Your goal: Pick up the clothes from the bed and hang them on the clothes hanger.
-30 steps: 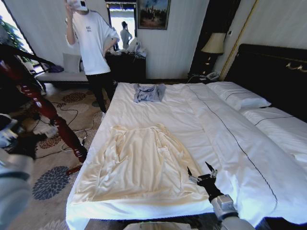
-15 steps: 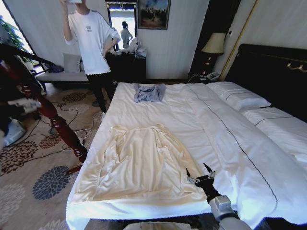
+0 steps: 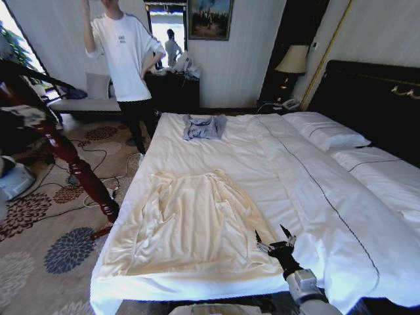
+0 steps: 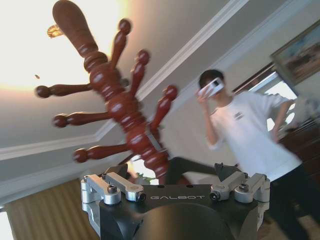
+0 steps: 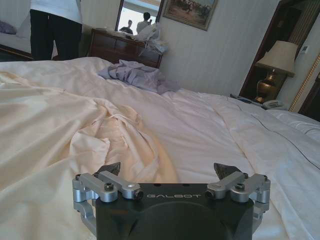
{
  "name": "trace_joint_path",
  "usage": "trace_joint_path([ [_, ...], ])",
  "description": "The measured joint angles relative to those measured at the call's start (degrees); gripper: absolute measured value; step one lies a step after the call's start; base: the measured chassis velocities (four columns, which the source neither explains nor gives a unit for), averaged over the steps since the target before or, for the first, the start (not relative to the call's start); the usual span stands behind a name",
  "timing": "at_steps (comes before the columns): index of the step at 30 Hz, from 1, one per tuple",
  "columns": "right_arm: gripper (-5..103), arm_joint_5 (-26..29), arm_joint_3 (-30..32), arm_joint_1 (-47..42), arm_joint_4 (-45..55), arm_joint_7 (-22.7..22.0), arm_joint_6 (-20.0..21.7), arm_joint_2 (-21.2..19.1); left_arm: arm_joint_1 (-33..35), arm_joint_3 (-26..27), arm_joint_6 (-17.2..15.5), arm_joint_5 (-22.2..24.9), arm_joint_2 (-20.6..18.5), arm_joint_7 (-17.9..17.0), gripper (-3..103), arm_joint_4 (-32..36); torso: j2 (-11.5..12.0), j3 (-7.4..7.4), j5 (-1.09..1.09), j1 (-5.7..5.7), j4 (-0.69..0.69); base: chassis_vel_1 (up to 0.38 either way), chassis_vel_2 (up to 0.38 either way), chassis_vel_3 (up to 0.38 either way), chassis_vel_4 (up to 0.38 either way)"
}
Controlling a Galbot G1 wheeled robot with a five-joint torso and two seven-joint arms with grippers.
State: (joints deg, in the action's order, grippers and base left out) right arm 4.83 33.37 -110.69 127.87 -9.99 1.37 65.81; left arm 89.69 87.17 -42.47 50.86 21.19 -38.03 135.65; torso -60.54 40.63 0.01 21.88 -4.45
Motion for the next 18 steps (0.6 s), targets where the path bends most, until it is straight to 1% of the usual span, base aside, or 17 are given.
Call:
trace_joint_path([
  [1,100,0.0,0.0,0.0,0.0,0.0,0.0,0.0,0.0,0.0,0.0,0.0,0.0,0.0,99,0.0,0.0,0.0,0.0,0.0,0.0,0.0,0.0,0.0,0.0],
  [3,100,0.0,-0.3,-0.1,0.0,0.0,0.0,-0.3,2.3,2.4,0.1,-2.7,0.8,2.6,99,-2.2,0.0,0.0,-0.01,-0.01,0.02,0.0,0.0,0.0,0.0],
  [4,100,-0.1,-0.5,0.0,0.0,0.0,0.0,-0.4,2.4,2.4,0.1,-3.7,1.0,3.5,99,-3.4,0.0,0.0,-0.03,0.0,0.02,0.0,0.0,0.0,0.0],
  [6,100,-0.1,-0.7,0.0,0.0,0.0,0.0,-0.3,2.3,2.1,0.1,-4.0,1.0,3.7,99,-4.1,0.0,0.0,-0.02,-0.01,0.02,0.0,0.0,0.0,0.0],
  [8,100,-0.4,-1.3,0.1,0.2,0.0,0.0,0.0,-0.1,-1.2,0.1,-5.0,0.7,4.1,99,-7.4,0.0,0.0,-0.02,0.0,0.0,0.0,0.0,0.0,0.0],
  [9,100,-0.6,-1.6,0.0,0.2,0.0,0.0,0.2,-2.4,-4.0,0.2,-5.2,0.2,4.2,99,-8.9,0.0,0.0,-0.01,-0.01,0.01,0.0,0.0,0.0,0.0],
  [10,100,-0.8,-1.7,-0.1,0.3,0.0,0.0,0.3,-3.8,-5.6,0.2,-5.2,0.0,4.0,99,-9.8,0.0,0.0,-0.01,0.0,0.0,0.0,0.0,0.0,0.0],
  [11,100,-0.8,-1.7,-0.1,0.3,0.0,0.0,0.3,-3.8,-5.6,0.2,-5.2,0.0,4.0,99,-9.8,0.0,0.0,-0.01,0.0,0.0,0.0,0.0,0.0,0.0],
  [13,100,-1.3,-2.0,-0.6,0.5,0.0,-0.1,0.9,-9.9,-12.4,0.2,-4.8,-1.1,3.2,99,-13.3,0.0,0.0,-0.02,0.0,-0.03,0.0,0.0,0.0,0.0],
  [14,100,-1.4,-2.1,-0.7,0.7,0.0,-0.2,1.1,-12.4,-14.6,0.2,-4.7,-1.3,2.7,98,-14.1,0.0,0.0,-0.01,0.0,-0.03,0.0,0.0,0.0,0.0],
  [15,100,-1.5,-1.9,-1.0,0.9,0.0,-0.4,1.4,-16.3,-18.5,0.2,-4.7,-1.5,2.0,98,-15.3,0.0,0.0,-0.01,0.0,0.01,0.0,0.0,0.0,0.0],
  [16,100,-1.5,-1.9,-1.0,0.9,0.0,-0.4,1.4,-16.3,-18.5,0.2,-4.7,-1.5,2.0,98,-15.3,0.0,0.0,-0.01,0.0,0.01,0.0,0.0,0.0,0.0],
  [18,100,-1.5,-1.3,-1.5,1.3,0.0,-0.6,1.7,-20.0,-22.5,0.2,-4.9,-2.2,1.2,98,-16.7,0.0,0.0,-0.03,0.0,-0.04,0.0,0.0,0.0,0.0],
])
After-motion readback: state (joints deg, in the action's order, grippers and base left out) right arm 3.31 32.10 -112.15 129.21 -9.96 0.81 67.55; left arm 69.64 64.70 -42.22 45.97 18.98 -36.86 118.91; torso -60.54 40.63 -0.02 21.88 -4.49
